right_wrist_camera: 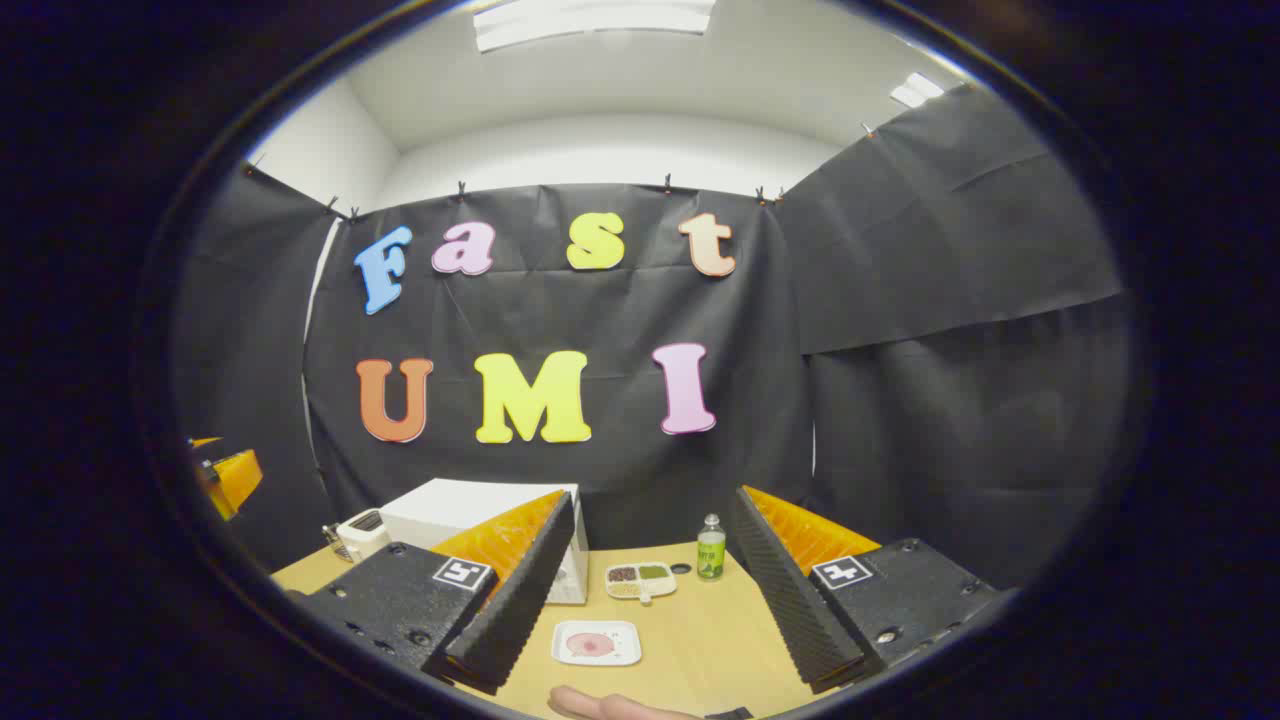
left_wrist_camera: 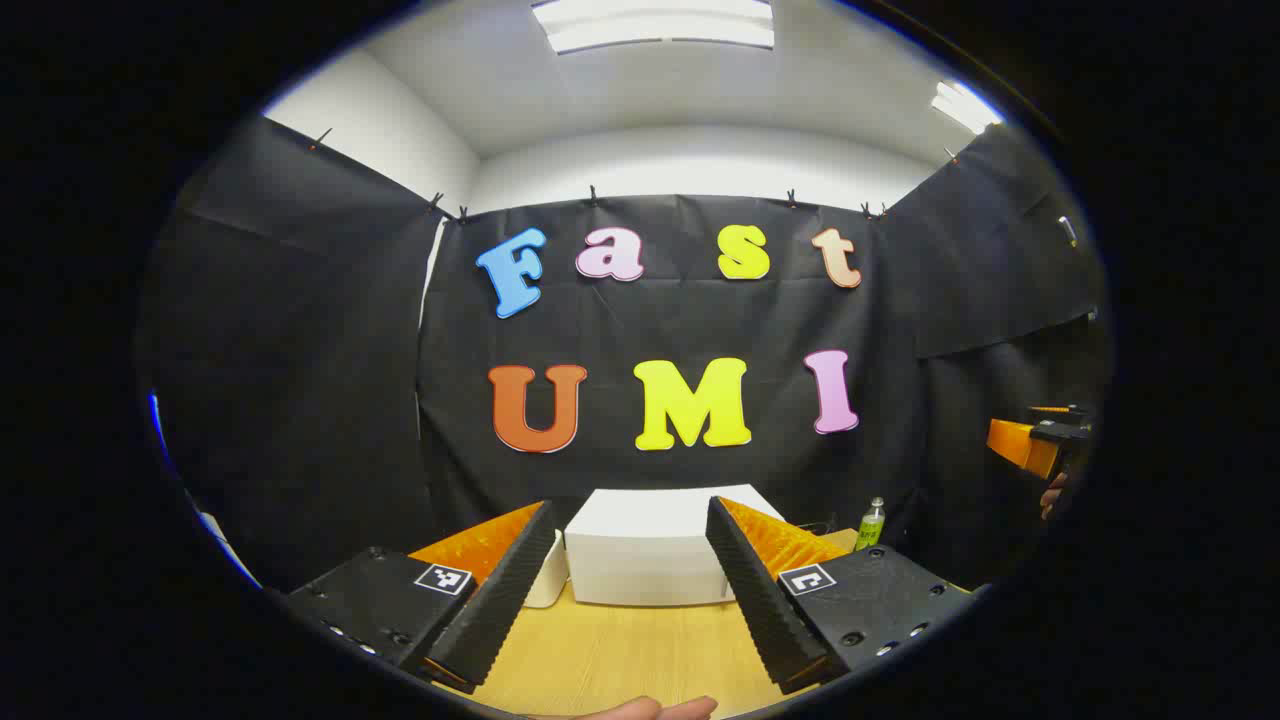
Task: Open the microwave oven with the left hand, put the food in, and close the microwave oven.
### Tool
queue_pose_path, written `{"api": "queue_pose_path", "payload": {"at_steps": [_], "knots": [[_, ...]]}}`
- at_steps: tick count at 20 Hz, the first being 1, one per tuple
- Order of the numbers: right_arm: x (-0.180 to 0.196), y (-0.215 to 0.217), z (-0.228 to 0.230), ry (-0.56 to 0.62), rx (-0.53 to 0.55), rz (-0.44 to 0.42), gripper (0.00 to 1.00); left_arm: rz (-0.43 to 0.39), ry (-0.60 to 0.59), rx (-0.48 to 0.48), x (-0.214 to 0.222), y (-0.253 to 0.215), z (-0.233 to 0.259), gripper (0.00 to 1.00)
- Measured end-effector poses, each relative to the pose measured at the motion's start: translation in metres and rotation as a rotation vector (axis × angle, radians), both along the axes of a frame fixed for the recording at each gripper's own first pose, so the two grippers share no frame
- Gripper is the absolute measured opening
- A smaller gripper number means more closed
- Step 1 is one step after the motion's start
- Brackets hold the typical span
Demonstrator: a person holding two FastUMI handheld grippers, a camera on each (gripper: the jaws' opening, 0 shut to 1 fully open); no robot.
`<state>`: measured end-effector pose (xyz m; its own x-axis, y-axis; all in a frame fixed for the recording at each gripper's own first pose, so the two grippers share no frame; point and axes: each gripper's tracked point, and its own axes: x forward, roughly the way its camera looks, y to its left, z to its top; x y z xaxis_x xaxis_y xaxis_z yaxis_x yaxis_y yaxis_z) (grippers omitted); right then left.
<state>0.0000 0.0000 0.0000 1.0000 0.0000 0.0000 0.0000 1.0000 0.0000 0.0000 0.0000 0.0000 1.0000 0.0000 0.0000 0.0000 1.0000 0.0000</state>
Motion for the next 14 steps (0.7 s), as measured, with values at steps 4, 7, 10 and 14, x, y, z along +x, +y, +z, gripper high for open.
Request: {"api": "queue_pose_path", "payload": {"at_steps": [4,7,10,14], "knots": [[-0.002,-0.003,-0.003,0.002,-0.002,0.013,0.94,-0.072,0.027,-0.058,-0.006,-0.019,-0.005,0.85],[0.001,-0.005,-0.007,0.009,-0.005,0.01,1.0,-0.101,0.043,-0.053,-0.005,-0.026,-0.009,0.95],[0.003,-0.009,-0.008,0.003,-0.002,0.005,0.94,-0.114,0.056,-0.038,-0.001,-0.031,-0.014,0.95],[0.008,-0.013,-0.011,-0.002,-0.002,0.012,0.94,-0.107,0.057,-0.054,0.008,-0.032,-0.016,0.95]]}}
